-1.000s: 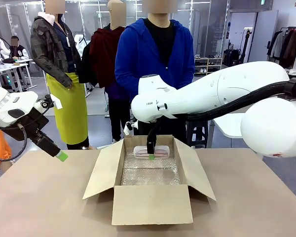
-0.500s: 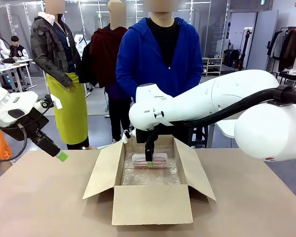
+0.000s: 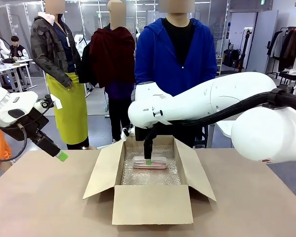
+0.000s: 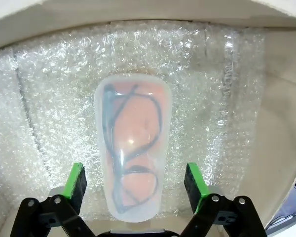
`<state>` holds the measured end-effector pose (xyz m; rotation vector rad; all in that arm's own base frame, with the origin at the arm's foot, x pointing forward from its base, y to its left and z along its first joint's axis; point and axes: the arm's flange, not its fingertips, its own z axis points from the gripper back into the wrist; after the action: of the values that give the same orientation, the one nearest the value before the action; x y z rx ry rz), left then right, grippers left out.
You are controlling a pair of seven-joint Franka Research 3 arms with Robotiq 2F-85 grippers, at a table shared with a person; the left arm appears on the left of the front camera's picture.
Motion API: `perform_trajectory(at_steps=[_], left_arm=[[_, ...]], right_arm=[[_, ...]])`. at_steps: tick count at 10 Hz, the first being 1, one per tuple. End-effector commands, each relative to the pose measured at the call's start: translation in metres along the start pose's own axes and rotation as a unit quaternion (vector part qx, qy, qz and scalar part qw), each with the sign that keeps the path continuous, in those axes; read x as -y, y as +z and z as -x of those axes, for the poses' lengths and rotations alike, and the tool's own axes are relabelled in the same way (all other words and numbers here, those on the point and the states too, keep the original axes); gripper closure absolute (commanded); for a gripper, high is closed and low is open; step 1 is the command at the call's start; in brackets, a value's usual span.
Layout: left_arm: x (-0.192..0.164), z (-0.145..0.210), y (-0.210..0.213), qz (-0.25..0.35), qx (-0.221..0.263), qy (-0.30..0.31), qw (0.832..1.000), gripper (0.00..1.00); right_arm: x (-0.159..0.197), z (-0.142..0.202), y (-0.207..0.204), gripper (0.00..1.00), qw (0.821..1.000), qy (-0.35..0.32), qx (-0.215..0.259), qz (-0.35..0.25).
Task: Pack the glasses set securely to prepare it for shipping.
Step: Place the Glasses case inside the Package Box.
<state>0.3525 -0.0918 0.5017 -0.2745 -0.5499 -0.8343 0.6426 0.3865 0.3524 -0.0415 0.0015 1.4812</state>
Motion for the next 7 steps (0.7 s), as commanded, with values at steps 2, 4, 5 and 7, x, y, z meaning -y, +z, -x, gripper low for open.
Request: perform_trajectory(at_steps=[2, 4, 5, 7], left_arm=[[-0.0009, 0.0011, 0.0016, 0.005, 0.004, -0.002, 1.0, 0.0], [-0.0009, 0.0011, 0.0016, 0.005, 0.004, -0.002, 1.0, 0.0], [-0.0009, 0.0011, 0.0016, 0.005, 0.004, -0.002, 1.0, 0.0], [-0.0009, 0.0011, 0.0016, 0.005, 0.004, -0.002, 1.0, 0.0]], right_arm=[[0.0, 0.0, 0.0, 0.0, 1.0, 0.0, 0.0, 0.0], [0.0, 0.0, 0.0, 0.0, 1.0, 0.0, 0.0, 0.0], [0.0, 0.0, 0.0, 0.0, 1.0, 0.0, 0.0, 0.0], [0.0, 0.0, 0.0, 0.0, 1.0, 0.0, 0.0, 0.0]])
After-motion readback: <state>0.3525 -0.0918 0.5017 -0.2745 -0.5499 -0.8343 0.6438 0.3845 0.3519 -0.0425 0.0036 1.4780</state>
